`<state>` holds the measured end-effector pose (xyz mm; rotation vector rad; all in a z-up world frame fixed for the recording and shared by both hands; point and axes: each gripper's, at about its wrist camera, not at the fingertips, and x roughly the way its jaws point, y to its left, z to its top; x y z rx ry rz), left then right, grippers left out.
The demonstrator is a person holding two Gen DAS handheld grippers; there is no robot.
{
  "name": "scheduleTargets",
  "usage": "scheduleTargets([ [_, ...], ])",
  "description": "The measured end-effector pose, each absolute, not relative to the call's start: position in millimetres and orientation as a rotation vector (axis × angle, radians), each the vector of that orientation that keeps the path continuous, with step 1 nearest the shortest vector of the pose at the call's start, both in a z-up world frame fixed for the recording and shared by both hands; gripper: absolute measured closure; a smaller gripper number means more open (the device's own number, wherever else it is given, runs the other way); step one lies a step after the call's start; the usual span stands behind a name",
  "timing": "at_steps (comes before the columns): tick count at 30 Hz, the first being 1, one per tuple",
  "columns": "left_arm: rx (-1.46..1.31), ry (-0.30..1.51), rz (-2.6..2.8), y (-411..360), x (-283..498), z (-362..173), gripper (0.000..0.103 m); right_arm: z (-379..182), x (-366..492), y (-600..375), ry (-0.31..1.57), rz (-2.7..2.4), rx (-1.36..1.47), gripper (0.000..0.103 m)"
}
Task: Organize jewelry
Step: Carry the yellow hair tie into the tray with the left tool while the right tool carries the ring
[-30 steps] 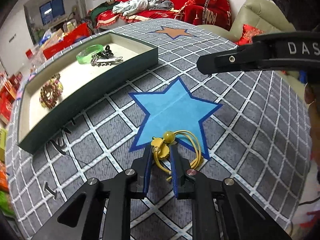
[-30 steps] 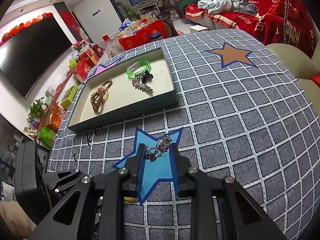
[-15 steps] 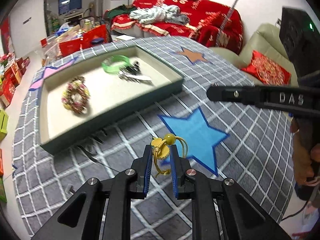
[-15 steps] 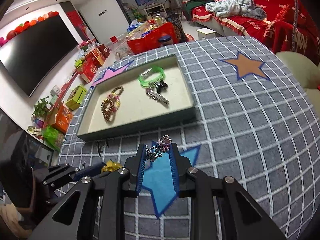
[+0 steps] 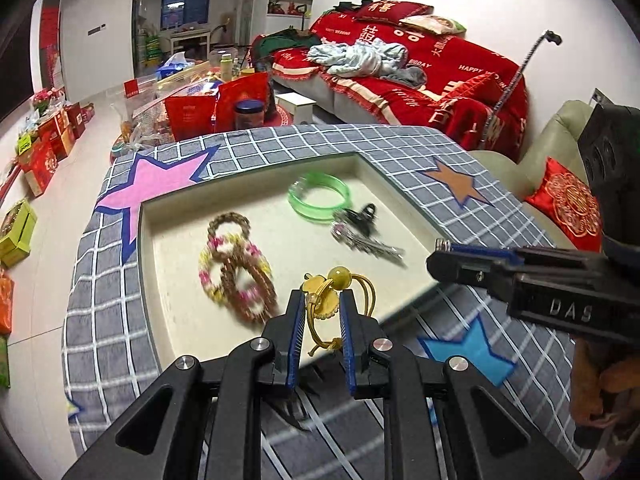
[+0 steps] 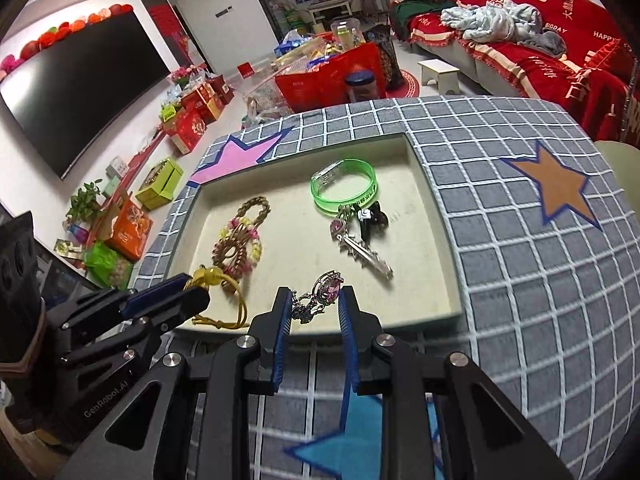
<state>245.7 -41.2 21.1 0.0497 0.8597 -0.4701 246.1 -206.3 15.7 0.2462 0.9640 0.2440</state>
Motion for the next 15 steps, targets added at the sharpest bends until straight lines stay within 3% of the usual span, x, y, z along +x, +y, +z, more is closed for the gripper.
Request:
scheduleTargets([
  [15,0.079,0.964,-0.414,-62,304,-18,0.068,-38,296,-211,1.083,0.229,0.246,0.077],
])
